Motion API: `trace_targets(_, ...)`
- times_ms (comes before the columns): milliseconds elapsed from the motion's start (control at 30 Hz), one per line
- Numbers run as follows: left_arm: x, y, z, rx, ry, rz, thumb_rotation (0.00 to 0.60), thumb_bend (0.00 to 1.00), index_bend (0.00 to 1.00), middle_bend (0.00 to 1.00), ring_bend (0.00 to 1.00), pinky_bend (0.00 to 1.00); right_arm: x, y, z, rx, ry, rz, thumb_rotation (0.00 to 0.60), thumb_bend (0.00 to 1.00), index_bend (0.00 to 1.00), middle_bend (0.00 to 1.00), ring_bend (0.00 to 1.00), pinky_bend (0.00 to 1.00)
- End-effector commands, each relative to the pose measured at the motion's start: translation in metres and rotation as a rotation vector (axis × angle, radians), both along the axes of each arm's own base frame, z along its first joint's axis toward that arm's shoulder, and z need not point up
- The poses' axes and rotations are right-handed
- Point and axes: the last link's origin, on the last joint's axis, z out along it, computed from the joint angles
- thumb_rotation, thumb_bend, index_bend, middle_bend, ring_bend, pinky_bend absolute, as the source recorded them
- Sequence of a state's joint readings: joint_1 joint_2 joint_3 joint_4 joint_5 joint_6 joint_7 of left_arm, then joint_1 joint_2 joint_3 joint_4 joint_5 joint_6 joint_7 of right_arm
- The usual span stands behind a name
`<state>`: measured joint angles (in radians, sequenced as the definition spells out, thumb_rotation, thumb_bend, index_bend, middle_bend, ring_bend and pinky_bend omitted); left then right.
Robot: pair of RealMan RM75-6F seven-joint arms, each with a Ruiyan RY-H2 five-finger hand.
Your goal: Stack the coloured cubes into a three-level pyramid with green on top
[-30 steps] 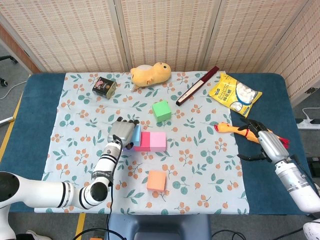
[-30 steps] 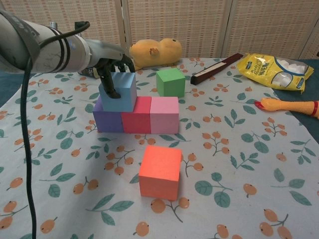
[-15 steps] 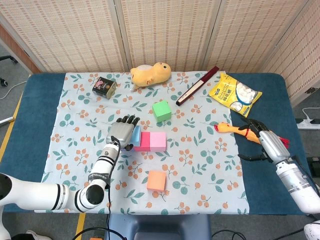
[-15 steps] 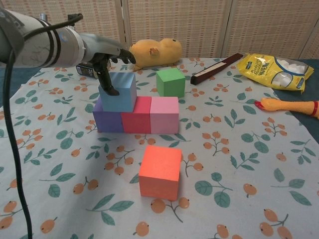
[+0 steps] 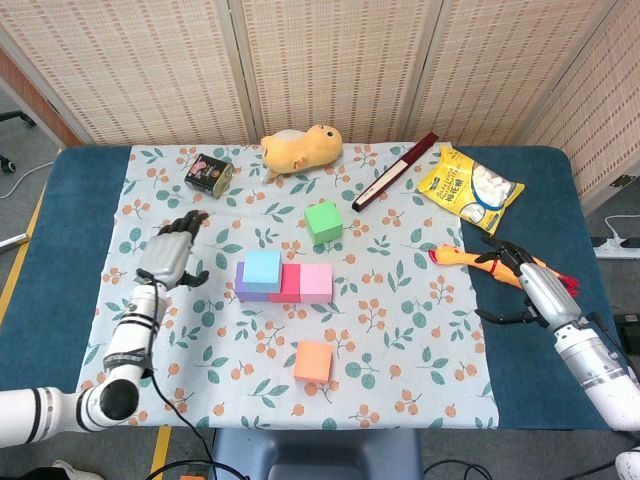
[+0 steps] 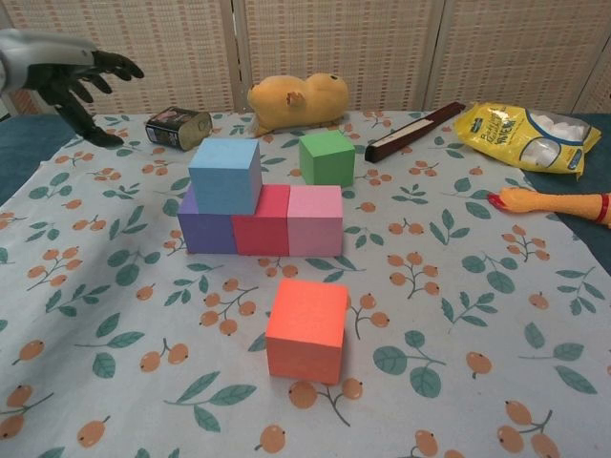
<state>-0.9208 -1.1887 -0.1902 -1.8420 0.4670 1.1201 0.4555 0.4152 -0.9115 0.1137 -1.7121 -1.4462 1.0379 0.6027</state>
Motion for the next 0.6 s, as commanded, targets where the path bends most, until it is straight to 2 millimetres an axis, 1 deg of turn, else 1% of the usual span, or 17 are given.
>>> trace_targets(33, -0.054, -0.013, 0.012, -0.014, 0.059, 0.019, 0.600, 0.32, 0.25, 0.17, 0.18, 0.19, 0.005, -0.004, -0.002, 0.026, -0.023, -0.005, 0.600, 0.10, 0.00, 0.24, 0.00, 0.00)
trace_targets(67, -0.060, -0.016, 0.009, -0.037, 0.077, 0.006, 0.600, 0.33, 0.31, 0.20, 0.19, 0.17, 0.006, -0.006, -0.003, 0.038, -0.031, -0.012, 0.600, 0.10, 0.00, 0.24, 0.00, 0.00)
trace_targets(133, -0.071, -0.026, 0.000, -0.119, 0.108, -0.029, 0.600, 0.35, 0.34, 0.19, 0.17, 0.14, 0.013, -0.012, -0.007, 0.074, -0.048, -0.018, 0.600, 0.12, 0.00, 0.24, 0.00, 0.00)
trace_targets(167, -0.075, -0.031, -0.005, -0.162, 0.119, -0.045, 0.600, 0.36, 0.34, 0.18, 0.14, 0.11, 0.016, -0.014, -0.010, 0.095, -0.057, -0.020, 0.600, 0.12, 0.00, 0.24, 0.00, 0.00)
trace_targets(233, -0.079, -0.041, -0.016, -0.259, 0.129, -0.079, 0.600, 0.37, 0.32, 0.14, 0.07, 0.07, 0.024, -0.019, -0.015, 0.140, -0.084, -0.026, 0.600, 0.12, 0.00, 0.24, 0.00, 0.00)
trace_targets(300, -0.081, -0.047, -0.026, -0.334, 0.141, -0.112, 0.600, 0.37, 0.28, 0.09, 0.02, 0.05, 0.034, -0.027, -0.023, 0.191, -0.120, -0.036, 0.600, 0.12, 0.00, 0.24, 0.00, 0.00)
trace_targets(400, -0.079, -0.051, -0.035, -0.399, 0.151, -0.137, 0.600, 0.38, 0.24, 0.04, 0.00, 0.04, 0.047, -0.039, -0.033, 0.261, -0.165, -0.057, 0.591, 0.12, 0.00, 0.23, 0.00, 0.00)
trace_targets(500, -0.076, -0.051, -0.044, -0.441, 0.155, -0.156, 0.600, 0.38, 0.19, 0.00, 0.00, 0.02, 0.056, -0.050, -0.046, 0.313, -0.165, -0.058, 0.552, 0.12, 0.00, 0.21, 0.00, 0.00)
trace_targets(567, -0.075, -0.052, -0.051, -0.482, 0.167, -0.158, 0.600, 0.37, 0.15, 0.00, 0.00, 0.01, 0.062, -0.057, -0.057, 0.346, -0.169, -0.061, 0.533, 0.12, 0.00, 0.19, 0.00, 0.00)
trace_targets(600, -0.075, -0.052, -0.053, -0.496, 0.168, -0.157, 0.600, 0.37, 0.12, 0.00, 0.00, 0.01, 0.065, -0.059, -0.062, 0.360, -0.171, -0.063, 0.512, 0.12, 0.00, 0.18, 0.00, 0.00)
